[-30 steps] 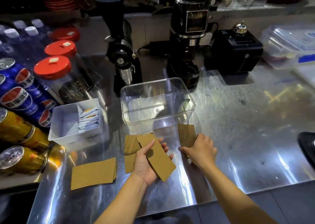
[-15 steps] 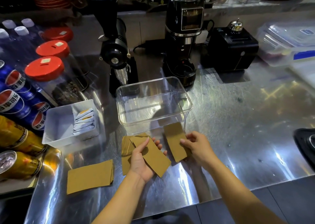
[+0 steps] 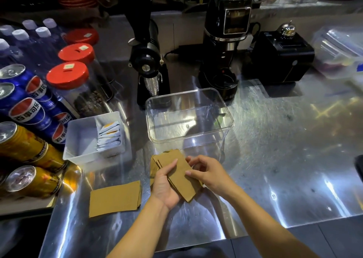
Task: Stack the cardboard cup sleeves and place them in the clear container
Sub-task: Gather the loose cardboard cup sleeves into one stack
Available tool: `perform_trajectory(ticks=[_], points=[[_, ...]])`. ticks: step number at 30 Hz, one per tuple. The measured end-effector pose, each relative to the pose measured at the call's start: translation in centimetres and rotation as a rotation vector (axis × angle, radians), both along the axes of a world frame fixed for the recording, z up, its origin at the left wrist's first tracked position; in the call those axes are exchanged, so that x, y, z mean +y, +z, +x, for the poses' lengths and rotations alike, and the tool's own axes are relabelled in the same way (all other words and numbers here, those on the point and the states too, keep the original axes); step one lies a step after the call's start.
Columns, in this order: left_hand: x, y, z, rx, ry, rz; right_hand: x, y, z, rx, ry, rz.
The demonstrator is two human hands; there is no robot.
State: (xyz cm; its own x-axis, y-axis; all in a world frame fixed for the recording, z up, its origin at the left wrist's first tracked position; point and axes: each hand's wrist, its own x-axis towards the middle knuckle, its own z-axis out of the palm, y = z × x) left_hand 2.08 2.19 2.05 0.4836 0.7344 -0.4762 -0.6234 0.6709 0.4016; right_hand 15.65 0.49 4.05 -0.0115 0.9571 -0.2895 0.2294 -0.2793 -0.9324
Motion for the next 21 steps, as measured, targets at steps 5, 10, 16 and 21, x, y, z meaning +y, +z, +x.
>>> perform_trajectory(ticks=[5, 10, 16, 21], points=[[0.2, -0.3, -1.6, 0.025, 0.062, 0.057, 0.6, -0.2, -0.5, -0.075, 0.006, 0.064], [0.4, 0.2, -3.1, -0.008, 0.187, 0.016, 1.6, -1.4, -1.3, -0.298, -0.108, 0.041], [0.7, 1.1, -5.2, -0.018, 0.254, 0.004, 2.3, -1.7, -4.2, -0.665, -0.015, -0.101], [0.9, 1.3, -6.6, -0.023, 0.288, 0.032, 2.6, -1.8, -5.9, -0.833, 0.070, -0.149]])
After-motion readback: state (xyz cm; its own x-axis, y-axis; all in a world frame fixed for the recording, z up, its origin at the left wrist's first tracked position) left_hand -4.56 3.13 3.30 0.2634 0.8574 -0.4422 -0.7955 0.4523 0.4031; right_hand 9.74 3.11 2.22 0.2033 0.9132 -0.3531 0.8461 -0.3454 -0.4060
